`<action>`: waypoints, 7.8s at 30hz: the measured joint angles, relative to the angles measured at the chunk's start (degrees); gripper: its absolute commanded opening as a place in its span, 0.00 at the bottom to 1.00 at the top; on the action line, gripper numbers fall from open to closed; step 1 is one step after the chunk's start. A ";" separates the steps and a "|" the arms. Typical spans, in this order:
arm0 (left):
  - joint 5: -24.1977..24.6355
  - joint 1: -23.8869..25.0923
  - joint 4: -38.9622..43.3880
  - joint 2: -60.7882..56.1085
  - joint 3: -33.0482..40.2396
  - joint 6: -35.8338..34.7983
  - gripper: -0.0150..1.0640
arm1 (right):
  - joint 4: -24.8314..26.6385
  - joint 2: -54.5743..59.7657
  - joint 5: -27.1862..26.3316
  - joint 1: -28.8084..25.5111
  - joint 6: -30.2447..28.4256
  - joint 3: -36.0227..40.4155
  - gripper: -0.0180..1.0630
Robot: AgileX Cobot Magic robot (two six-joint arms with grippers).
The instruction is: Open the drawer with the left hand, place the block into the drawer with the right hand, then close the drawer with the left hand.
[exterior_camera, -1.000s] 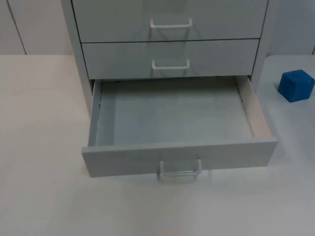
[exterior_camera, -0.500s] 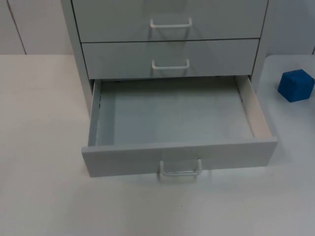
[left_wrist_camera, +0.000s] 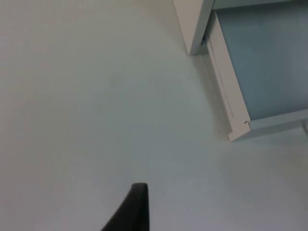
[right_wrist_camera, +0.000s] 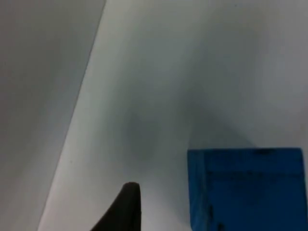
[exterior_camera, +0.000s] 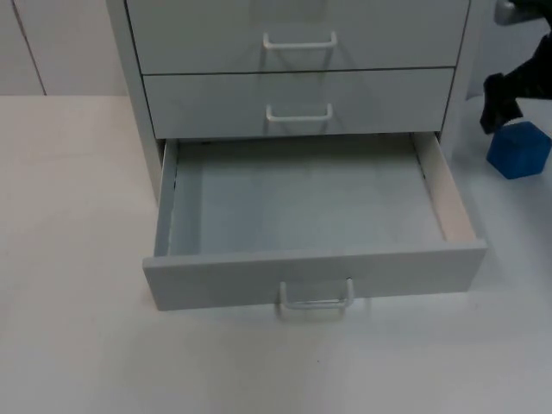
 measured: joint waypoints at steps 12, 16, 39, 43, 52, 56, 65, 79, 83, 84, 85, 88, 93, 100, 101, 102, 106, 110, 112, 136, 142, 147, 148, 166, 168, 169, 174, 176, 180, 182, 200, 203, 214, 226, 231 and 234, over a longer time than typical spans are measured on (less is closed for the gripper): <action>0.00 0.00 0.00 0.00 0.00 0.00 0.99 | -0.33 5.28 -1.78 0.00 -0.10 -0.76 0.83; 0.00 0.00 0.00 0.00 0.00 0.00 0.99 | -0.33 5.28 -2.40 0.00 -0.10 -0.80 0.41; 0.73 0.00 0.65 0.00 0.00 0.00 0.99 | -3.37 -22.88 8.17 0.00 5.66 11.23 0.02; 1.19 0.00 0.87 0.00 0.00 0.00 0.99 | -3.77 -35.21 5.78 0.00 8.72 23.60 0.02; 1.19 0.00 0.87 0.00 0.00 0.00 0.99 | -3.87 -51.43 2.32 0.00 14.29 42.04 0.02; 1.19 0.00 0.87 0.00 0.00 0.00 0.99 | -3.87 -55.28 1.83 0.00 15.14 47.28 0.02; 1.19 0.00 0.87 0.00 0.00 0.00 0.99 | -5.33 -56.53 2.98 3.15 17.80 49.35 0.02; 1.22 0.00 1.01 0.00 0.00 0.00 0.99 | -34.16 -49.28 -2.17 34.83 58.51 49.35 0.02; 1.33 0.00 1.01 0.00 0.00 0.00 0.99 | -41.36 -43.28 -3.12 40.95 68.32 47.17 0.02; 1.33 0.00 1.01 0.00 0.00 0.00 0.99 | -42.64 -41.62 -3.28 41.75 70.07 46.21 0.02; 1.33 0.00 1.01 0.00 0.00 0.00 0.99 | -42.64 -41.62 -3.28 41.75 70.07 46.21 0.02; 1.33 0.00 1.01 0.00 0.00 0.00 0.99 | -45.53 -36.09 -4.78 42.81 74.11 42.39 0.02; 1.33 0.00 1.01 0.00 0.00 0.00 0.99 | -48.59 -29.85 -5.85 42.81 78.03 37.98 0.02; 1.33 0.00 1.01 0.00 0.00 0.00 0.99 | -49.53 -21.31 -8.98 39.95 80.48 32.64 0.02; 1.33 0.00 1.01 0.00 0.00 0.00 0.99 | -49.71 -20.17 -10.08 39.24 81.11 32.04 0.02; 1.33 0.00 1.01 0.00 0.00 0.00 0.99 | -49.86 -19.07 -11.22 38.66 81.72 31.56 0.02; 1.33 0.00 1.01 0.00 0.00 0.00 0.99 | -50.11 -15.31 -15.13 36.99 82.76 29.87 0.02; 1.33 0.00 1.01 0.00 0.00 0.00 0.99 | -51.25 -10.11 -16.33 36.20 83.14 26.61 0.02; 1.33 0.00 1.01 0.00 0.00 0.00 0.99 | -51.36 -9.19 -16.46 36.20 83.14 26.06 0.02; 1.33 0.00 1.06 0.00 0.00 0.00 0.99 | -48.28 -11.00 -14.17 36.56 81.82 24.76 0.73; 1.33 0.00 1.06 0.00 0.00 0.00 0.99 | -38.01 -15.31 -5.35 39.33 70.26 24.76 0.72; 1.33 0.00 1.06 0.00 0.00 0.00 0.99 | -30.29 -16.89 0.53 41.17 60.39 24.76 0.72; 1.33 0.00 1.06 0.00 0.00 0.00 0.99 | -28.81 -17.19 1.21 41.17 58.86 24.76 0.72; 1.33 0.00 1.15 0.00 0.00 0.00 0.99 | -19.35 -33.35 2.87 41.17 45.90 39.75 0.72; 1.33 0.00 1.15 0.00 0.00 0.00 0.99 | -19.35 -36.62 2.26 41.17 45.69 42.99 0.72; 1.33 0.00 1.15 0.00 0.00 0.00 0.99 | -19.35 -37.84 2.09 41.17 45.69 44.21 0.72; 1.33 0.00 1.15 0.00 0.00 0.00 0.99 | -19.11 -43.39 0.95 38.17 45.06 49.24 0.72; 1.33 0.00 1.15 0.00 0.00 0.00 0.99 | -18.94 -44.60 0.95 36.60 44.58 50.07 0.72; 1.33 0.00 1.15 0.00 0.00 0.00 0.99 | -14.11 -49.55 0.39 28.05 37.53 53.59 0.72; 1.33 0.00 1.15 0.00 0.00 0.00 0.99 | -12.73 -50.62 0.03 25.82 35.72 54.29 0.72; 1.33 0.00 1.15 0.00 0.00 0.00 0.99 | 7.94 -61.94 8.03 -12.93 5.31 56.71 0.72; 1.33 0.00 1.15 0.00 0.00 0.61 0.99 | 7.83 -64.30 10.09 -14.57 3.70 56.71 0.72; 1.33 0.00 -2.21 1.04 0.00 4.12 0.99 | 7.28 -66.66 8.20 -10.67 3.50 59.81 0.72; 1.33 0.00 -2.52 1.43 0.00 5.52 0.98 | -1.16 -66.08 6.53 -2.16 11.66 60.47 0.72; 1.33 0.00 -3.27 1.65 0.00 7.02 0.76 | -1.32 -66.08 6.76 -2.16 11.66 60.47 0.72; 1.20 0.00 -5.10 2.52 0.00 9.03 0.55 | -1.32 -66.08 6.97 -2.16 11.66 60.47 0.72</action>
